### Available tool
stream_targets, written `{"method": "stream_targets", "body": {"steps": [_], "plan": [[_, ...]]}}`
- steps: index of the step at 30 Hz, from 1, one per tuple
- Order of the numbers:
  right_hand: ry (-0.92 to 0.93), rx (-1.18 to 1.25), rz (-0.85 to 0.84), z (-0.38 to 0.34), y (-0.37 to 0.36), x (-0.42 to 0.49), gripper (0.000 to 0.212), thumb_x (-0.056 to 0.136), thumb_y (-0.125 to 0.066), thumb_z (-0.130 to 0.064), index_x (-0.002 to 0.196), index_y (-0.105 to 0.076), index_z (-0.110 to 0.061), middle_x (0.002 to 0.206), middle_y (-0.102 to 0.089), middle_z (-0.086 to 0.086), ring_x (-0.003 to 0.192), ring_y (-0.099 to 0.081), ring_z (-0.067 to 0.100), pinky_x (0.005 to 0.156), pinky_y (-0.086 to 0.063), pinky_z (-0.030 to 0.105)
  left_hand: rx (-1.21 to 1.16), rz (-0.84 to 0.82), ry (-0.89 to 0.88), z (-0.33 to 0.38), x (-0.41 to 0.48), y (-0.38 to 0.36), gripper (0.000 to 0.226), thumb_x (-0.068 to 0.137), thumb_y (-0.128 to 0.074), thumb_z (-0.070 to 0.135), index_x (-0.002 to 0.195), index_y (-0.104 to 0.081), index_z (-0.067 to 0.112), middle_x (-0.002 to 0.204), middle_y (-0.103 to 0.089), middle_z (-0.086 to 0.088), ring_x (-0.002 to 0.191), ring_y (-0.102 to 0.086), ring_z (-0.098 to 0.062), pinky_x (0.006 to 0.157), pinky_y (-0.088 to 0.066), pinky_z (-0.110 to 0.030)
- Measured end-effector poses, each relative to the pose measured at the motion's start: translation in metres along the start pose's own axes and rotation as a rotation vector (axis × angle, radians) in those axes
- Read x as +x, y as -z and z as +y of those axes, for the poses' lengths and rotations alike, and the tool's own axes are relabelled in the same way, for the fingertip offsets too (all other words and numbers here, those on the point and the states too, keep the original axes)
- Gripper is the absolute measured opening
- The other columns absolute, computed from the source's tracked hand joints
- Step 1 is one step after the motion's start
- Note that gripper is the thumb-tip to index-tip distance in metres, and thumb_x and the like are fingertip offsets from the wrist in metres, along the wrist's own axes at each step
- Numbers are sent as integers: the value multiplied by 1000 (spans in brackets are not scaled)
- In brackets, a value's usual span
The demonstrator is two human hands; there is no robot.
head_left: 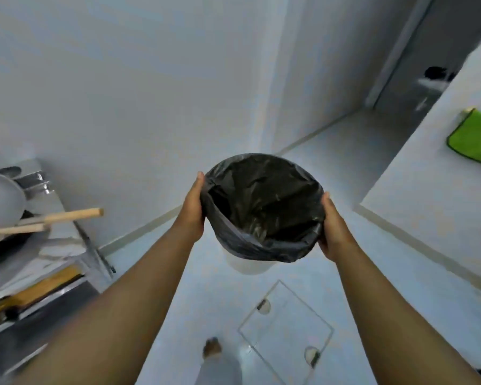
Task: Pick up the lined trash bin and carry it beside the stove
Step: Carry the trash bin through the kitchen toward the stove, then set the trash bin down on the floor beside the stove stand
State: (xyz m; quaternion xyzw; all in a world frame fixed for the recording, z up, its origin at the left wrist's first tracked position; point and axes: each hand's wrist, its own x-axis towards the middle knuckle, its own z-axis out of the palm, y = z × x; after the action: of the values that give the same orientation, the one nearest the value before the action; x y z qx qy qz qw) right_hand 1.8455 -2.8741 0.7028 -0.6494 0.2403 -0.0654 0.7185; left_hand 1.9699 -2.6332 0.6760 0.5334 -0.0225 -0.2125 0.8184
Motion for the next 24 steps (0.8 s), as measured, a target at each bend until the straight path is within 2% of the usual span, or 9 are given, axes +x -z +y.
{"method": "stream_targets", "body": {"steps": [3, 7, 11, 14, 16, 18, 19, 22, 24], "plan": [[-23, -7, -59, 2, -22, 73, 47, 99, -28, -58, 115, -66, -37, 107, -73, -18, 114, -62, 13, 85, -50, 29, -43, 73, 2, 5, 53, 20, 68, 92, -36, 70, 126, -70, 22, 132, -69, -4, 127, -59, -26, 112, -40, -47], [-63, -19, -135, 1, -58, 158, 49, 100, -27, -58, 114, -68, -35, 102, -76, -17, 106, -64, 10, 84, -51, 29, -102, 167, 22, 15, 114, 51, 69, 93, -37, 68, 133, -65, 19, 133, -69, -6, 123, -62, -27, 110, -43, -46], [-109, -57, -208, 1, -96, 231, 56, 96, -33, -63, 133, -61, -32, 130, -68, -5, 121, -61, 18, 97, -50, 38, -99, 301, 32, 25, 161, 80, 68, 90, -42, 69, 132, -66, 22, 131, -70, -4, 124, -62, -28, 110, -43, -48], [-146, -82, -291, 7, -121, 275, 53, 98, -32, -60, 130, -62, -30, 125, -71, -6, 116, -64, 16, 95, -53, 38, -148, 378, 26, 26, 180, 99, 59, 97, -38, 60, 127, -68, 20, 115, -77, -1, 112, -68, -22, 93, -52, -39], [-183, -81, -332, 12, -138, 299, 55, 97, -33, -60, 131, -63, -29, 127, -70, -3, 119, -63, 19, 99, -51, 41, -171, 415, 30, 20, 191, 112, 54, 100, -35, 56, 119, -71, 21, 105, -80, 3, 103, -70, -17, 85, -52, -34], [-235, -103, -400, 23, -153, 326, 60, 95, -34, -64, 136, -60, -29, 134, -66, 1, 125, -59, 25, 104, -47, 46, -182, 486, 38, 11, 198, 128, 52, 100, -34, 56, 114, -72, 25, 103, -80, 6, 105, -69, -16, 90, -50, -36], [-249, -118, -424, 27, -158, 335, 60, 94, -33, -65, 136, -59, -30, 135, -65, 1, 125, -59, 26, 102, -48, 45, -192, 518, 39, 6, 199, 133, 52, 100, -33, 57, 114, -72, 25, 105, -79, 7, 110, -67, -17, 94, -49, -37], [-320, -179, -531, 49, -180, 371, 57, 94, -32, -65, 130, -63, -35, 130, -69, -1, 123, -60, 25, 100, -49, 46, -182, 653, 52, -14, 204, 149, 51, 101, -31, 56, 114, -71, 26, 106, -77, 8, 114, -65, -18, 94, -48, -35], [-364, -219, -610, 64, -194, 394, 54, 95, -31, -64, 124, -67, -35, 124, -71, -2, 120, -61, 25, 99, -50, 48, -154, 739, 65, -34, 207, 156, 52, 102, -27, 54, 120, -67, 26, 116, -72, 6, 114, -62, -16, 98, -46, -35]]}}
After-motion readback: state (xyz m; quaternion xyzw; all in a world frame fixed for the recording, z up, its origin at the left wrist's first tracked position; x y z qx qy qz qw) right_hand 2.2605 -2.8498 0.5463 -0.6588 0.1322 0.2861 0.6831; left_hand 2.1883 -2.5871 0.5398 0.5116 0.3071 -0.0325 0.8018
